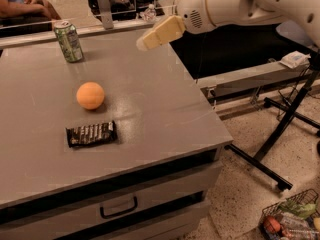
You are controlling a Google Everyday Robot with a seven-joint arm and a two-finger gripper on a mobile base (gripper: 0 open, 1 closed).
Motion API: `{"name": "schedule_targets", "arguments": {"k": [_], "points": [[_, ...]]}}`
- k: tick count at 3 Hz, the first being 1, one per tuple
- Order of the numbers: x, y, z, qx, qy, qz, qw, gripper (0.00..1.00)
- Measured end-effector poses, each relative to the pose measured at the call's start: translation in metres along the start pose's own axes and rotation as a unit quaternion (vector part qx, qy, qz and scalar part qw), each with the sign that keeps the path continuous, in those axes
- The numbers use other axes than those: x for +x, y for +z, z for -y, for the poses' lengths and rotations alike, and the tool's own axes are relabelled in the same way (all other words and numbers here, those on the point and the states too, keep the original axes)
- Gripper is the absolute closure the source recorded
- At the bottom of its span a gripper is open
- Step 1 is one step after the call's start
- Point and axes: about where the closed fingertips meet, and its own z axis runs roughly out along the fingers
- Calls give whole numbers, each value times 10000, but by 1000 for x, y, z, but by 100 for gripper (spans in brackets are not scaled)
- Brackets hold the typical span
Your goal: Move green can near rxbar chocolate
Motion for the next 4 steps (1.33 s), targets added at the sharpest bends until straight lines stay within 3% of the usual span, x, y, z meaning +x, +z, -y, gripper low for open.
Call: {"name": "schedule_targets", "arguments": {"k": [1, 2, 3, 4], "points": [[10, 45, 6, -357, -247, 185, 9989, 0], [16, 105, 12, -542, -385, 389, 9970, 0], [11, 154, 14, -578, -340, 553, 9962, 0], [11, 154, 14, -579, -340, 553, 9962, 0]]}}
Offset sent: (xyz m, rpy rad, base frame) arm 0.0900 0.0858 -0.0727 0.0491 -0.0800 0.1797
